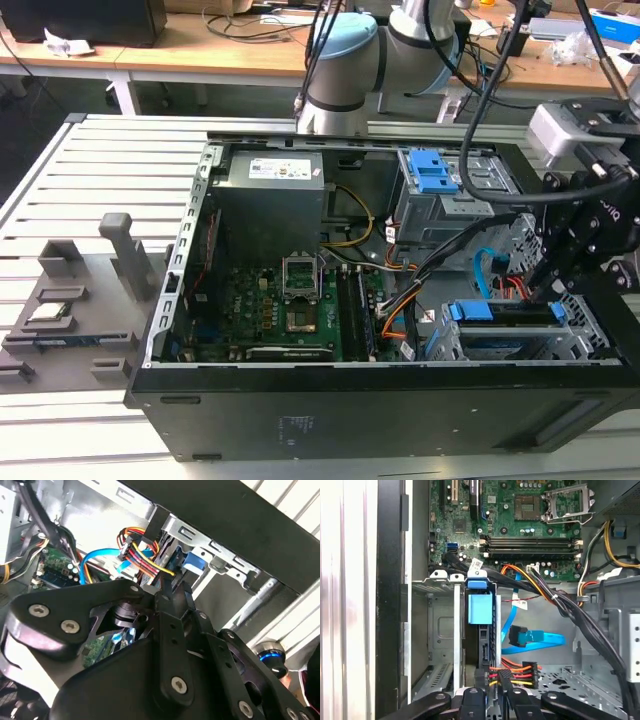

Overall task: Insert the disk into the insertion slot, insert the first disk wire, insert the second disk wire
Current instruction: 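Insert the first disk wire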

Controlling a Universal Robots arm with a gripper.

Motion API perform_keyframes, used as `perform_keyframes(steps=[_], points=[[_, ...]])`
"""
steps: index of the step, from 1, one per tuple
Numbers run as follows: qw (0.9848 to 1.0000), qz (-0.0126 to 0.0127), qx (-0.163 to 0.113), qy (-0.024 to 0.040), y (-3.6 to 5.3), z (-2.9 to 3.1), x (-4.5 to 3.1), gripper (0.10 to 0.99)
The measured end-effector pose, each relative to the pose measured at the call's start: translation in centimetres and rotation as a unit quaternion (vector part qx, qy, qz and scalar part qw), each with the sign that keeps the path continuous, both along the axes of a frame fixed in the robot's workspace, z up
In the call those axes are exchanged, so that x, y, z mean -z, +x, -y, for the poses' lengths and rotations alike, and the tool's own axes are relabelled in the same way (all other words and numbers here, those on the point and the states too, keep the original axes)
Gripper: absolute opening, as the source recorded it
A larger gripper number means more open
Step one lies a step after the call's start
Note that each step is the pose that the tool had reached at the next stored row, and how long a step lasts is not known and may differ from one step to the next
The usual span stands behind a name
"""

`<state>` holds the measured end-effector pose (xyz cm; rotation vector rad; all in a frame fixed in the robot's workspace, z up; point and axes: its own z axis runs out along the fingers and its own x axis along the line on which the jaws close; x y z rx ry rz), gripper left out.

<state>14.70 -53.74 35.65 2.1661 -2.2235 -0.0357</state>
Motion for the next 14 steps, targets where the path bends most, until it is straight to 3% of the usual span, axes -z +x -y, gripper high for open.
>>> perform_keyframes(steps=[3, 5, 9, 14], points=[[1.0000, 0.0000, 0.000, 0.0001, 0.01, -0.32, -0.66, 0.231], [1.0000, 0.0000, 0.000, 0.0000, 0.00, -0.41, -1.38, 0.106], [1.0000, 0.0000, 0.000, 0.0000, 0.01, -0.43, -2.74, 0.106], [1.0000, 0.0000, 0.000, 0.0001, 0.01, -0.43, -2.90, 0.106]])
